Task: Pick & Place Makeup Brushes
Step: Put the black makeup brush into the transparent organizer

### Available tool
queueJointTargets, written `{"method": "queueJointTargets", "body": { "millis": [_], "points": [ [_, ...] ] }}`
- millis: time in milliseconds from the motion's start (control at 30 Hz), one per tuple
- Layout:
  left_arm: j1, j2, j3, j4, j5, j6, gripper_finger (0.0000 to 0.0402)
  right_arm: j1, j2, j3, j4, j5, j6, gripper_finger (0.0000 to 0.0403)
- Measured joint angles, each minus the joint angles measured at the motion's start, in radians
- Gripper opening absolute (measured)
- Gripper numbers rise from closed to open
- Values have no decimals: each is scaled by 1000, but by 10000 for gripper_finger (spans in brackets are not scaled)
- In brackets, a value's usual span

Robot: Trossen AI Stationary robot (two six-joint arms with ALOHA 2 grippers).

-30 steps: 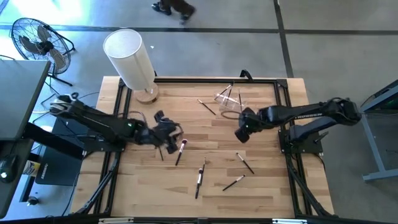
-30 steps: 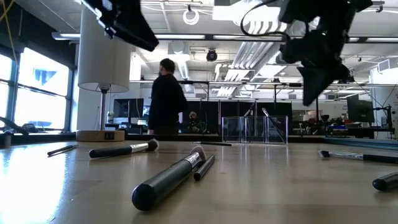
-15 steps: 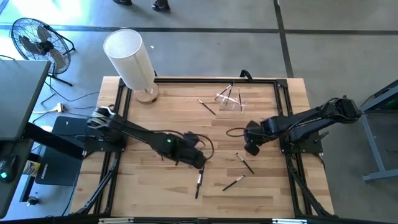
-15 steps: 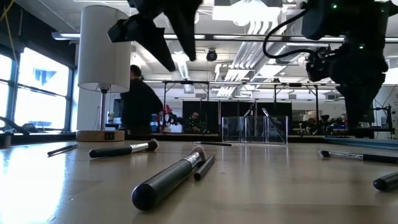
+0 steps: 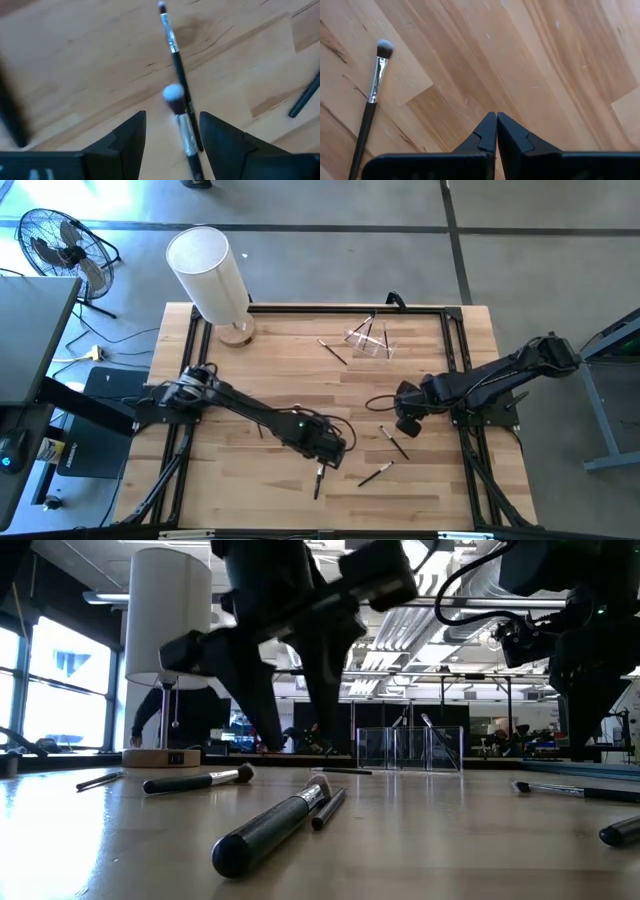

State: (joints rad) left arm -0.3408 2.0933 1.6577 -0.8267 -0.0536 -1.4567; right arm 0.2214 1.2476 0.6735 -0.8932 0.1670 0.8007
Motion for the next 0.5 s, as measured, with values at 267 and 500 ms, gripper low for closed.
{"method": "queueJointTargets", "body": {
  "millis": [267,500],
  "points": [
    [1,41,-2,37,21,-15,182,7,0,0,0,6,-20,4],
    [7,40,-2,38,-31,-15,182,7,0,0,4,6,-43,8]
  ]
}}
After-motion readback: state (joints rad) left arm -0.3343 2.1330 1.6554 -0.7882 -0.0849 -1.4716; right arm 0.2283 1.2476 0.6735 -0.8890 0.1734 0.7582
